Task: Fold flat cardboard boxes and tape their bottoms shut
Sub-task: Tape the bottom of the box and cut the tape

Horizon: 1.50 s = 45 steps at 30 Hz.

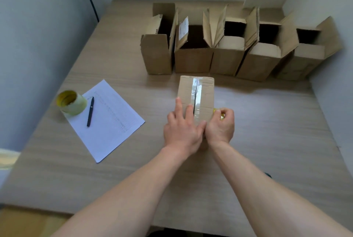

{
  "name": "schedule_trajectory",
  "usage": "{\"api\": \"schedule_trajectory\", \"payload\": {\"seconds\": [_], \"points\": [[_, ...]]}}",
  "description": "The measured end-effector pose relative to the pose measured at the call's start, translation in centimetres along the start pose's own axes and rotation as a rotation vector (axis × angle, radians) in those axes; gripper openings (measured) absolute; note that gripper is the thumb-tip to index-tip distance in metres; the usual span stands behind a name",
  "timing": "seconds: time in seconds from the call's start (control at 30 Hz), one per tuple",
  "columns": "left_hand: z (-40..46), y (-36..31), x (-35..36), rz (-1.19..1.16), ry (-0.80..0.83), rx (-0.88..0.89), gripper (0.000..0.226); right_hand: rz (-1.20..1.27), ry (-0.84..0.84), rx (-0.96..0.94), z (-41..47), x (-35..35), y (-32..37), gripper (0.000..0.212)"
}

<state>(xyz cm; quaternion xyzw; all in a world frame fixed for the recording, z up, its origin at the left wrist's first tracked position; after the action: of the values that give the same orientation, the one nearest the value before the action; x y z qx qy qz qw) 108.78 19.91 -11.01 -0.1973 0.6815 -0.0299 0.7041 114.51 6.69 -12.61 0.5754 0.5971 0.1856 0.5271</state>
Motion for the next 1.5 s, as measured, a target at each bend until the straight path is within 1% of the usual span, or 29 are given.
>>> {"api": "schedule_trajectory", "payload": {"seconds": [0.1, 0.17, 0.23, 0.27, 0.37, 0.43, 0.5, 0.53, 0.57, 0.6, 0.63, 0.67, 0.73, 0.77, 0.83, 0.9, 0.93, 1.03, 1.1, 1.13, 1.17, 1.2, 1.27, 1.33, 1.37, 1.4, 1.5], "points": [[1.7, 0.1, -1.1, 0.01, 0.076, -0.137, 0.109, 0.191, -0.025, 0.057, 1.4, -2.0, 0.0, 0.009], [2.8, -0.4, -1.7, 0.0, 0.117, -0.206, 0.119, 0.239, -0.049, 0.07, 2.2, -3.8, -0.5, 0.012], [3.8, -1.2, -1.3, -0.003, 0.176, -0.193, 0.116, 0.263, -0.062, 0.052, 2.8, -5.9, -0.9, 0.016], [4.3, -1.4, -1.1, 0.004, 0.216, -0.155, 0.11, 0.273, -0.063, 0.036, 3.1, -6.8, -1.0, 0.017], [5.8, -0.5, -1.6, 0.095, 0.33, 0.062, 0.077, 0.257, -0.059, -0.012, 3.9, -9.4, -1.5, 0.017], [6.8, 1.0, -2.7, 0.147, 0.396, 0.209, 0.066, 0.259, -0.069, -0.038, 4.3, -10.7, -1.7, 0.017], [7.5, 1.8, -3.9, 0.191, 0.394, 0.335, 0.058, 0.26, -0.071, -0.06, 4.4, -11.3, -1.7, 0.017], [7.8, 1.7, -4.4, 0.186, 0.357, 0.37, 0.053, 0.26, -0.066, -0.066, 4.4, -11.3, -1.6, 0.017], [7.9, 1.2, -4.7, 0.139, 0.316, 0.362, 0.05, 0.265, -0.057, -0.071, 4.5, -11.2, -1.4, 0.017], [8.0, 0.6, -4.7, 0.061, 0.287, 0.303, 0.052, 0.272, -0.05, -0.079, 4.5, -11.1, -1.2, 0.018], [8.0, -0.1, -4.3, -0.011, 0.272, 0.21, 0.061, 0.277, -0.046, -0.088, 4.5, -11.0, -1.0, 0.019], [7.7, -0.6, -3.6, -0.03, 0.267, 0.117, 0.071, 0.277, -0.04, -0.098, 4.5, -10.8, -0.8, 0.019], [6.8, -2.2, -1.8, 0.099, 0.269, 0.023, 0.087, 0.274, -0.015, -0.114, 4.3, -10.2, -0.4, 0.019], [6.4, -2.8, -1.0, 0.181, 0.264, 0.009, 0.088, 0.272, 0.003, -0.119, 4.2, -10.0, -0.2, 0.018], [6.3, -3.5, -0.5, 0.241, 0.236, 0.053, 0.077, 0.259, 0.036, -0.132, 4.0, -9.6, 0.0, 0.018], [7.1, -3.3, -0.8, 0.189, 0.253, 0.199, 0.064, 0.208, 0.074, -0.16, 3.9, -9.3, 0.2, 0.02], [7.4, -2.7, -1.2, 0.132, 0.282, 0.272, 0.061, 0.165, 0.11, -0.183, 3.6, -9.1, 0.5, 0.023], [7.4, -0.3, -2.6, 0.062, 0.381, 0.385, 0.07, 0.009, 0.257, -0.296, 2.4, -8.2, 1.4, 0.024], [7.0, 0.7, -3.5, 0.088, 0.397, 0.41, 0.073, -0.17, 0.366, -0.388, 1.3, -7.1, 1.8, 0.018], [6.7, 0.7, -4.0, 0.09, 0.378, 0.423, 0.073, -0.277, 0.42, -0.422, 0.7, -6.5, 1.9, 0.014], [6.3, 0.5, -4.6, 0.048, 0.328, 0.435, 0.071, -0.383, 0.471, -0.452, 0.1, -5.9, 2.0, 0.011], [5.7, 0.1, -5.3, -0.047, 0.253, 0.449, 0.07, -0.469, 0.508, -0.481, -0.6, -5.3, 2.2, 0.007], [3.8, -0.7, -6.0, -0.315, 0.139, 0.472, 0.072, -0.541, 0.563, -0.521, -1.6, -4.6, 2.8, 0.005], [1.7, -1.4, -5.8, -0.515, 0.146, 0.451, 0.066, -0.554, 0.609, -0.542, -2.2, -4.0, 3.2, 0.006], [0.9, -1.5, -5.4, -0.591, 0.158, 0.412, 0.06, -0.562, 0.631, -0.546, -2.4, -3.7, 3.2, 0.001], [0.2, -1.4, -4.9, -0.666, 0.16, 0.355, 0.052, -0.563, 0.66, -0.539, -2.6, -3.4, 3.1, 0.004], [-0.8, 0.1, -3.9, -0.895, 0.072, 0.127, 0.022, -0.536, 0.753, -0.492, -3.5, -2.6, 2.8, 0.011]]}}
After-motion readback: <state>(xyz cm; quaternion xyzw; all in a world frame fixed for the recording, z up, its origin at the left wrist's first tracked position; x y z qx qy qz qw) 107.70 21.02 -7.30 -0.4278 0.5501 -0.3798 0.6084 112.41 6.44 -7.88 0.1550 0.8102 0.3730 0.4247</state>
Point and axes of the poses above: each hand's wrist, its own z-axis towards the middle knuckle, its own x-axis out of the palm, y = z × x, the point moved 7 cm from there along z, towards the middle knuckle, and after that the axes turned 11 degrees about x, right-handed, at the moved point
